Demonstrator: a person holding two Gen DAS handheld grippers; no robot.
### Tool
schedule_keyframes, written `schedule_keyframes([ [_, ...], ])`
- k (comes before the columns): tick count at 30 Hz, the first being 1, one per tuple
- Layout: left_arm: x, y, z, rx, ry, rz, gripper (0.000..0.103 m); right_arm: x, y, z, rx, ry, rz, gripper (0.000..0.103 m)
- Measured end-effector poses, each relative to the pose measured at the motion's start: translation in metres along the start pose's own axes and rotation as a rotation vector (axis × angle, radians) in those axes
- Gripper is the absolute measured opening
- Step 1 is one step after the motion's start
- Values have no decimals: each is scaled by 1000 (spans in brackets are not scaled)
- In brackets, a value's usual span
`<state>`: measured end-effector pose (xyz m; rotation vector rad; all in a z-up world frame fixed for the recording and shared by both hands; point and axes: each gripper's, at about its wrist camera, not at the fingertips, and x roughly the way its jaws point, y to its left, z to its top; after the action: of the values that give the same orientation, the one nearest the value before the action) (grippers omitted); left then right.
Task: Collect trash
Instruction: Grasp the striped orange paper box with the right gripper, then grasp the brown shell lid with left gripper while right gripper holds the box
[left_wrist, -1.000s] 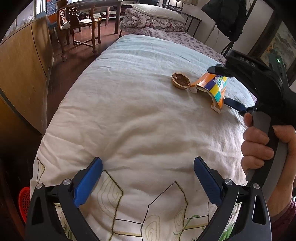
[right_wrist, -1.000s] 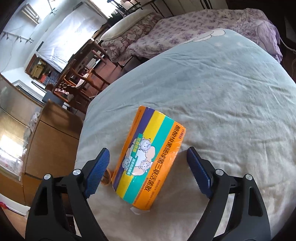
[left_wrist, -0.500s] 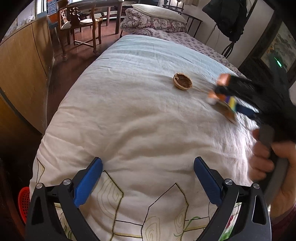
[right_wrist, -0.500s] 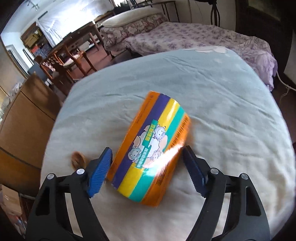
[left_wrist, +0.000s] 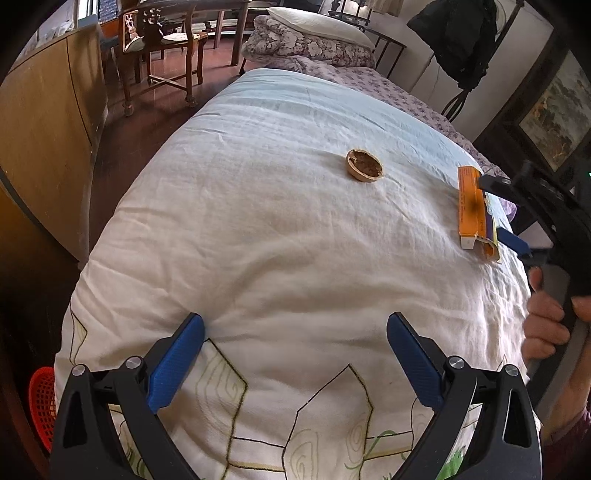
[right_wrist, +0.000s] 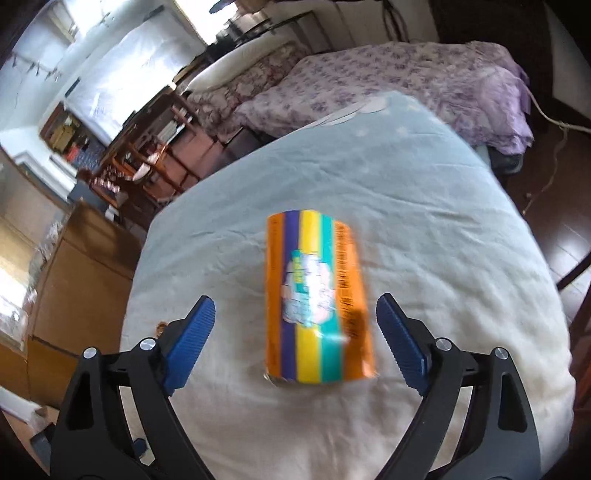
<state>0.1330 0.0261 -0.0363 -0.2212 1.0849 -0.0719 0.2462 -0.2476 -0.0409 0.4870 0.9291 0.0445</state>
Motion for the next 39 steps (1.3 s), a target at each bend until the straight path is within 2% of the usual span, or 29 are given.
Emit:
schedule_keyframes([
  [4, 1, -3, 1, 5, 0, 12, 97, 13, 11, 0, -83, -2, -82, 89],
  [7, 2, -4, 0, 9, 0, 22, 97, 17, 12, -1, -109, -1, -102, 90],
  [10, 3, -4, 1, 11, 0, 29, 97, 20, 24, -7, -193, 6, -169, 89],
  [11, 3, -5, 1, 11, -1, 31, 97, 19, 26, -11, -219, 0, -194, 87],
  [13, 4, -5, 2, 11, -2, 36, 97, 19, 30, -15, -263, -20, -257, 77],
  [14, 4, -5, 2, 10, -2, 38, 97, 16, 31, -17, -272, -32, -278, 67],
  [19, 5, -5, 4, 12, -3, 44, 97, 1, 15, -15, -191, -21, -222, 63],
  [24, 12, -5, 13, 28, -3, 56, 97, -16, 8, -26, -177, 19, -214, 63],
  [29, 27, -20, 24, 117, -13, 195, 98, -29, 0, -47, -158, 51, -188, 65],
  [34, 36, -28, 44, 159, -56, 245, 98, -32, -9, -50, -102, 50, -150, 65],
  [37, 36, -36, 54, 182, -125, 277, 97, -32, -14, -47, -53, 53, -117, 67],
  [39, 36, -48, 60, 236, -176, 275, 97, -31, -18, -46, -30, 53, -101, 68],
])
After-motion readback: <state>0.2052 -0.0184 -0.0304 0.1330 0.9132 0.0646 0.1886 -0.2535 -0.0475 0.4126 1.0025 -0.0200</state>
